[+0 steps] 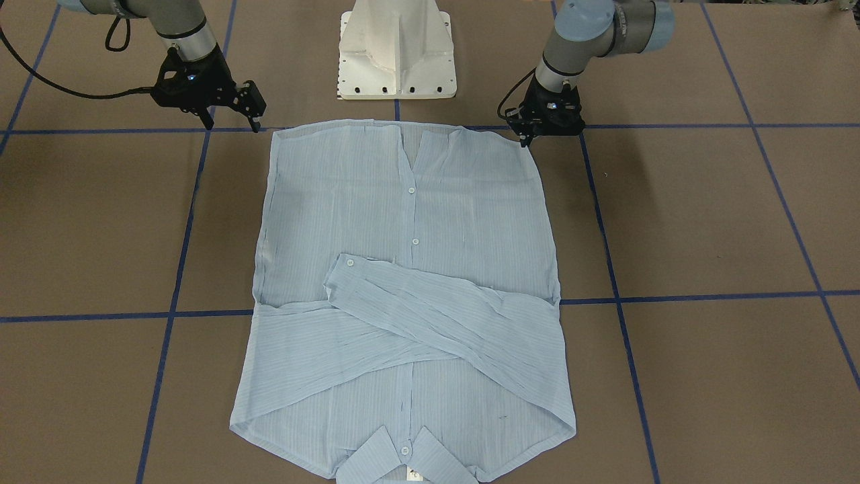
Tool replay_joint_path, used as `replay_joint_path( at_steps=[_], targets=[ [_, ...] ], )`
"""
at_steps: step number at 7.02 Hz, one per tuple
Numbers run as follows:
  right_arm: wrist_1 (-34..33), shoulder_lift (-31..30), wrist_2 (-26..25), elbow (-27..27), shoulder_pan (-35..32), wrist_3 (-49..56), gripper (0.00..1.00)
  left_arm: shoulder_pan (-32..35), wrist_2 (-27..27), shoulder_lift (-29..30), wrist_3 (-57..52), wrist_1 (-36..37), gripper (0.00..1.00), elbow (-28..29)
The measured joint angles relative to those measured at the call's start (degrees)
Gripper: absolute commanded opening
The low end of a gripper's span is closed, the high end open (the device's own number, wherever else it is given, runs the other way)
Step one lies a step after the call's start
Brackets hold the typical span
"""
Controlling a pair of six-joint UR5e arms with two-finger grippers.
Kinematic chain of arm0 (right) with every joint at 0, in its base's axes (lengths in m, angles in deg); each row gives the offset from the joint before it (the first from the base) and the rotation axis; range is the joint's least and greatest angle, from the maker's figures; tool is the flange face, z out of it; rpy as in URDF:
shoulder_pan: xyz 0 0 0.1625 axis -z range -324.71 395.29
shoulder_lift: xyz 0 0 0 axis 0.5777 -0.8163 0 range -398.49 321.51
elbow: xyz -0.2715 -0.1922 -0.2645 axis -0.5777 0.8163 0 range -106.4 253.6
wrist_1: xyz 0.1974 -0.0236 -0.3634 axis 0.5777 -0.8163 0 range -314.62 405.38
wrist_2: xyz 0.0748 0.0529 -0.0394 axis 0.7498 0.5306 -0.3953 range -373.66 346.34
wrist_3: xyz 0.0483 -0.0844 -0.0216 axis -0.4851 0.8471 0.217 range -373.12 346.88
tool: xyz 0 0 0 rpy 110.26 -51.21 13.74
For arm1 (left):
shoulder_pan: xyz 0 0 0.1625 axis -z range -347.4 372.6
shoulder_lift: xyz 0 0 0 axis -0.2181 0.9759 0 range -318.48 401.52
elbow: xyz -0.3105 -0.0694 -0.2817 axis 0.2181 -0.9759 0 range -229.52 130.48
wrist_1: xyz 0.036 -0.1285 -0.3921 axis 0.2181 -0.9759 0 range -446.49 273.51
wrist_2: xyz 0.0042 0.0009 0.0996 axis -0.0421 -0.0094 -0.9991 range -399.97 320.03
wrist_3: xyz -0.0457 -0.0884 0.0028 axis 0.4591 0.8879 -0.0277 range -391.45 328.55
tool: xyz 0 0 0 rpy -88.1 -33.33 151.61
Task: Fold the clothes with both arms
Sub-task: 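Grasp the near hem corners with the left and right grippers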
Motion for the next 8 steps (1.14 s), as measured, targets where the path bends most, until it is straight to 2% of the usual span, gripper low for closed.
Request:
replay_joint_path(
  at_steps=[2, 5, 8],
  targets=[
    [2.99, 0.55, -4.27, 1.94, 3.58, -2.73, 0.74, -0.2, -0.14, 0.1, 1.11, -0.09, 0.0, -0.27],
    [3.47, 3.04, -8.6, 4.84, 6.72, -4.46, 0.73, -0.53, -0.43, 0.13, 1.28, -0.11, 0.0, -1.87],
    [3.51, 4.53, -10.51, 6.32, 8.42, -4.65, 0.58, -1.0, -1.26, 0.06, 1.28, 0.0, 0.0, -2.68]
  ],
)
